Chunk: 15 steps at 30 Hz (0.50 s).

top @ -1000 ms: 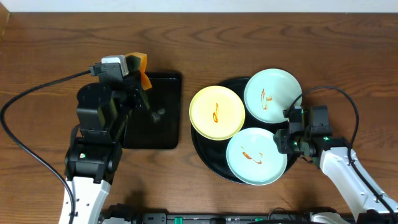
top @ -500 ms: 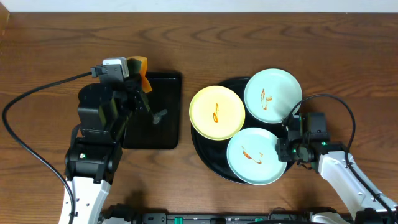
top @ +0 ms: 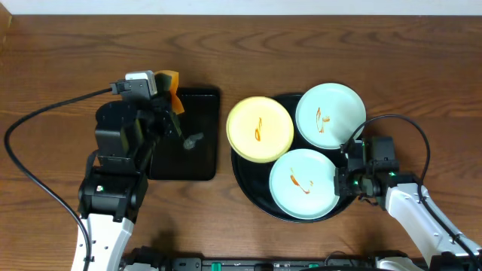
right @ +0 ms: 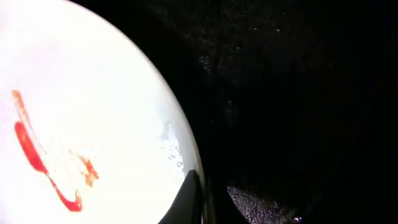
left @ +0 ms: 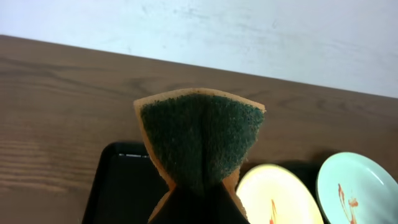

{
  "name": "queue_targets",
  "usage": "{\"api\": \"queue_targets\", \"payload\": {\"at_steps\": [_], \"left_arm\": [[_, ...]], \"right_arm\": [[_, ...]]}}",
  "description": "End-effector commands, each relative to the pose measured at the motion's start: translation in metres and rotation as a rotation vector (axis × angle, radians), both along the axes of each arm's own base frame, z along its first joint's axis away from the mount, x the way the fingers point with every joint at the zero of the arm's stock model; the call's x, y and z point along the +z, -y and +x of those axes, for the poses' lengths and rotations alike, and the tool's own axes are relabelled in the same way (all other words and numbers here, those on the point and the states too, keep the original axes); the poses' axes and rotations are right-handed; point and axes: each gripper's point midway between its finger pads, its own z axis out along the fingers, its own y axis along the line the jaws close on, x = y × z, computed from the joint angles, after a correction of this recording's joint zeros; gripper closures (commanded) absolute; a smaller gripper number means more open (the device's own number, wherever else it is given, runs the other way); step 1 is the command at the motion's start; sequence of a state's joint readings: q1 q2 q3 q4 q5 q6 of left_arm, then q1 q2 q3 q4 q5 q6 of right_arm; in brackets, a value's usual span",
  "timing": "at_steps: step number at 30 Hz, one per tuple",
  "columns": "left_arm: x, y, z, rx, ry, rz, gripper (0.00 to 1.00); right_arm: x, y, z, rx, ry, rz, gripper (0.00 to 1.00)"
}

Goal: Clean dirty plates on tray and stack at the side

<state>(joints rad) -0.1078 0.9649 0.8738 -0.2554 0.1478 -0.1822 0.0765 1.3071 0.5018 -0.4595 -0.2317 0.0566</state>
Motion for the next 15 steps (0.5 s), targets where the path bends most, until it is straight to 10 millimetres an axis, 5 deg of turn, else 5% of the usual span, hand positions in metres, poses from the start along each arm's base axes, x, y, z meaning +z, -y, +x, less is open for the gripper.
{"api": "queue_targets", "payload": {"at_steps": [1,8,12,15], "left_arm": [[-0.002,0.001,-0.001,-0.009,0.001,0.015,0.92],[-0.007,0.000,-0.004,-0.009,-0.022,0.018,0.92],[-0.012,0.000,-0.004,-0.009,-0.044,0.020,0.92],[-0.016,0.000,-0.004,-0.009,-0.058,0.022,0.92]], "right_arm": [[-0.004,0.002,-0.004,-0.001,-0.013,-0.017,0.99],[-0.004,0.002,-0.004,-0.001,-0.013,-0.017,0.98],[-0.004,0.002,-0.004,-0.001,-0.013,-0.017,0.85],[-0.004,0.002,-0.004,-0.001,-0.013,-0.017,0.96]]}}
